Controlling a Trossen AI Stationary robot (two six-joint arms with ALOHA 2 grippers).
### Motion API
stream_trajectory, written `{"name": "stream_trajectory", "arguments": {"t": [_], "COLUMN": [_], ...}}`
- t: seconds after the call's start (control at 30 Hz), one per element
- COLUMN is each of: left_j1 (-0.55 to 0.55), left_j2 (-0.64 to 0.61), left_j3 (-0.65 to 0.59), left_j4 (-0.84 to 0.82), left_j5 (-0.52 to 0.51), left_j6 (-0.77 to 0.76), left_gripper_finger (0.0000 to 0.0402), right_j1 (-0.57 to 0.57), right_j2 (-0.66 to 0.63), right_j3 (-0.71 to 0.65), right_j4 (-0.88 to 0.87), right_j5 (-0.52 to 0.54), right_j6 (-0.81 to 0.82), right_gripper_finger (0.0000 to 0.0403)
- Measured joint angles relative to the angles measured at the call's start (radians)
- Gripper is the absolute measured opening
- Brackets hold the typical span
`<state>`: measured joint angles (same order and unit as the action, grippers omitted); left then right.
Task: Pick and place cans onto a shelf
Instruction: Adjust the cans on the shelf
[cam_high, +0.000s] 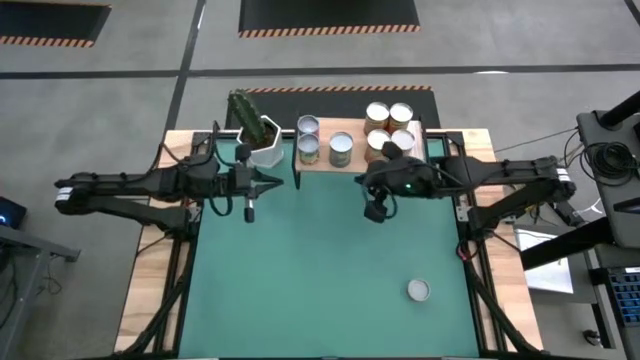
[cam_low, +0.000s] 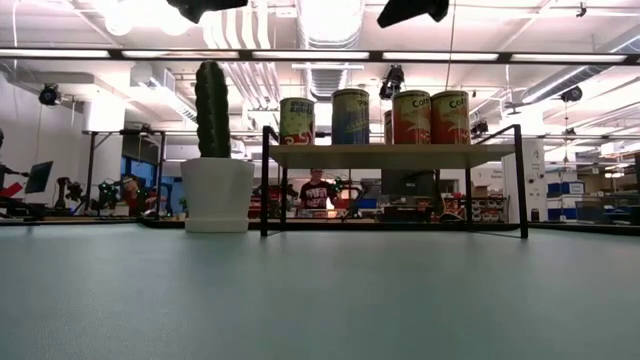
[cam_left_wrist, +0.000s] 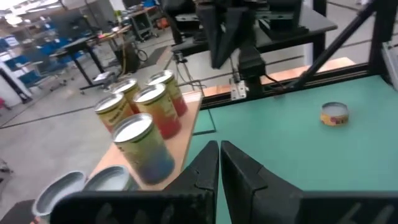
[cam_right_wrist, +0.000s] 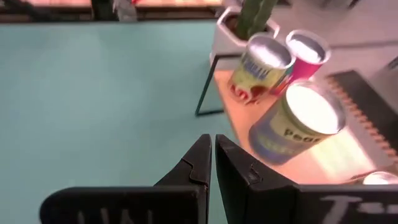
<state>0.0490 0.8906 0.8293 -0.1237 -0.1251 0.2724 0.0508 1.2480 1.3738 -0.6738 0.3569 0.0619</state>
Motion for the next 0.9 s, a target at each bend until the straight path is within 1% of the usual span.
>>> {"name": "stream_trajectory", "arguments": {"t": [0.17,0.33,0.6,0.77,0.9], "left_j1": [0.000,0.000,0.000,0.000,0.000], "left_j2": [-0.010,-0.007,-0.002,-0.002,-0.002], "left_j3": [-0.003,-0.004,-0.004,-0.004,-0.004], "left_j4": [-0.015,-0.032,-0.051,-0.061,-0.072], "left_j5": [-0.008,-0.007,-0.007,-0.007,-0.007], "left_j6": [0.002,0.002,-0.001,-0.002,-0.004], "left_gripper_finger": [0.0000,0.0000,0.0000,0.0000,0.0000], "right_j1": [-0.004,-0.003,-0.001,0.009,0.017], "right_j2": [0.077,0.110,0.113,0.098,0.051], "right_j3": [0.113,0.140,0.101,0.031,-0.034], "right_j4": [-0.181,-0.295,-0.485,-0.528,-0.532], "right_j5": [-0.080,-0.152,-0.181,-0.231,-0.232], "right_j6": [0.091,0.221,0.444,0.529,0.573], "right_gripper_finger": [0.0013,0.0013,0.0013,0.0013,0.0013]}}
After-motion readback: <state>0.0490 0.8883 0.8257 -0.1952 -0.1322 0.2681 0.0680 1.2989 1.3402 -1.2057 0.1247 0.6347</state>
